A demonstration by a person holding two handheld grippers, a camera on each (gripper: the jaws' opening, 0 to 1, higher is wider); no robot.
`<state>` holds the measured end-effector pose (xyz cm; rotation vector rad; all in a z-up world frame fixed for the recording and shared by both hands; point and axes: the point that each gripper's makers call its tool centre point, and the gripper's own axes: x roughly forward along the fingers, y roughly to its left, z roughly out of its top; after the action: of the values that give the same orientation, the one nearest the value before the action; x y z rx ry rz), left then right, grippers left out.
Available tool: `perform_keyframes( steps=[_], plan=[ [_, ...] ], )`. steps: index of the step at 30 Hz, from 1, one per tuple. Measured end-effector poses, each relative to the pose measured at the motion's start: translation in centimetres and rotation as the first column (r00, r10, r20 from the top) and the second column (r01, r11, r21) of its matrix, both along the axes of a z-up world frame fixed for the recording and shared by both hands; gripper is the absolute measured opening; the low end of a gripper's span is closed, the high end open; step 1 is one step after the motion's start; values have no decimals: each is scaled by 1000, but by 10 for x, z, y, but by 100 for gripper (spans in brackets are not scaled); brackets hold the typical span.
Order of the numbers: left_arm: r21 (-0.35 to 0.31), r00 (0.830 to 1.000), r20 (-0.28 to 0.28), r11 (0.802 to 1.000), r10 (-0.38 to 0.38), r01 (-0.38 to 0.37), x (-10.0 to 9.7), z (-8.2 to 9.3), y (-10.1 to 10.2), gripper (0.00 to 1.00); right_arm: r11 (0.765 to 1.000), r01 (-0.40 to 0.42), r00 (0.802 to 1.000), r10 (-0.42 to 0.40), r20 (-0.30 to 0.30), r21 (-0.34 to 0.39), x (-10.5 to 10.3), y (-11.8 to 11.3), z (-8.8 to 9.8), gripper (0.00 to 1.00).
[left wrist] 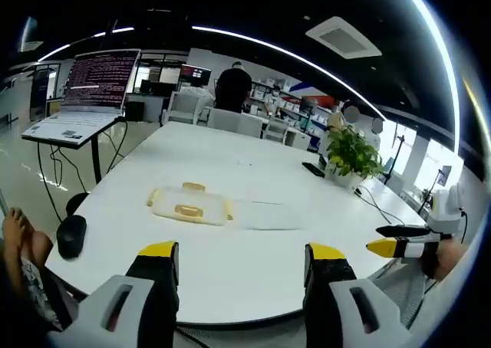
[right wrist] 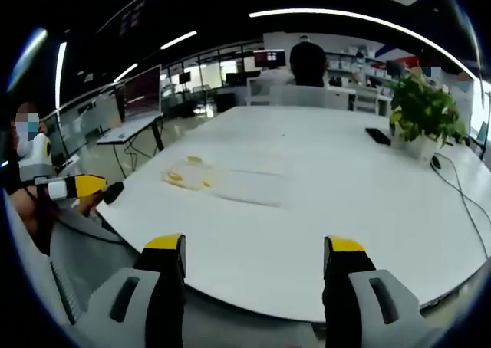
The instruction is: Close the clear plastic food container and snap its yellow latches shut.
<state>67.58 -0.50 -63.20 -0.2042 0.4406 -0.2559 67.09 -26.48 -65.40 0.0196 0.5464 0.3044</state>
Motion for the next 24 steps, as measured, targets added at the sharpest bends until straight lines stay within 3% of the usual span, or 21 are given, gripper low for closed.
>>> perform_keyframes(
  steps=[24],
  plan=[
    [2,1000,-3,1000,-1,1,1,-1,0,61,1000,0,1000,0,8,-6,0,0,0,69]
  ],
)
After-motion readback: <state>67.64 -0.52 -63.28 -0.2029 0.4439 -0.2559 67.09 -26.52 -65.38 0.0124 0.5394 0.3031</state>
